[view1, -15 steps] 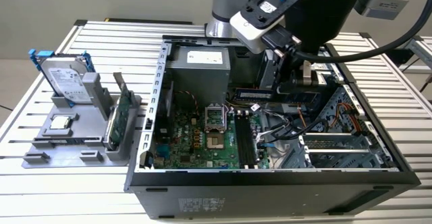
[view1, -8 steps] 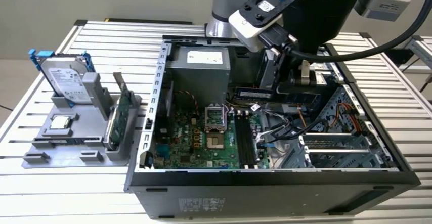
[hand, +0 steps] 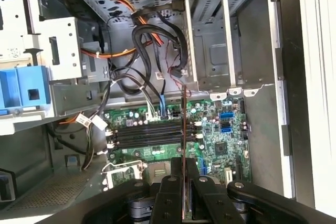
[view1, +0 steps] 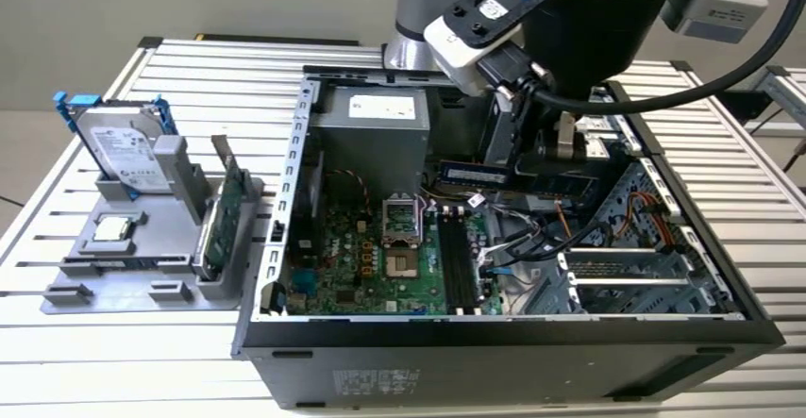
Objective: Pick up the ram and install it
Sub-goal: 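Insert the ram into the slot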
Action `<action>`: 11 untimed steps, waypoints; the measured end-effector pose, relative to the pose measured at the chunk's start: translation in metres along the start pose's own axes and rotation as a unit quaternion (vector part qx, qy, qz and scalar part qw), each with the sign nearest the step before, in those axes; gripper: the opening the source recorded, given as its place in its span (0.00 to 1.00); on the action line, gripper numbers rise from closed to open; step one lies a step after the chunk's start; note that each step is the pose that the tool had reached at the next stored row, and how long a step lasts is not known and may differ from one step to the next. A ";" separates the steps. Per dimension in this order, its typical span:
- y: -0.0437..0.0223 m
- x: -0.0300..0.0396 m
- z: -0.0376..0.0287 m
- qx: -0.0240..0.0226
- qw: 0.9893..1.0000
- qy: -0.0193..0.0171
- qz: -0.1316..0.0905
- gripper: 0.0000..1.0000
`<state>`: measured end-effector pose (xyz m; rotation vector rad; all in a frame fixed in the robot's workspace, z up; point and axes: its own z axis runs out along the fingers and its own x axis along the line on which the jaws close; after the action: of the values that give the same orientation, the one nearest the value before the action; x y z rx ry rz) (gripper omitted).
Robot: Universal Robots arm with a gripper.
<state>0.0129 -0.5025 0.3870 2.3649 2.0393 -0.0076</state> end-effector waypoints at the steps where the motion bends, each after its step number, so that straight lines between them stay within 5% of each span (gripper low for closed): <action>1: 0.0000 0.0000 0.0001 0.000 1.000 0.000 0.003 0.00; 11: 0.0000 0.0000 0.0012 0.001 0.999 -0.001 0.045 0.00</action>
<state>0.0129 -0.5025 0.3858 2.4545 1.9306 -0.0091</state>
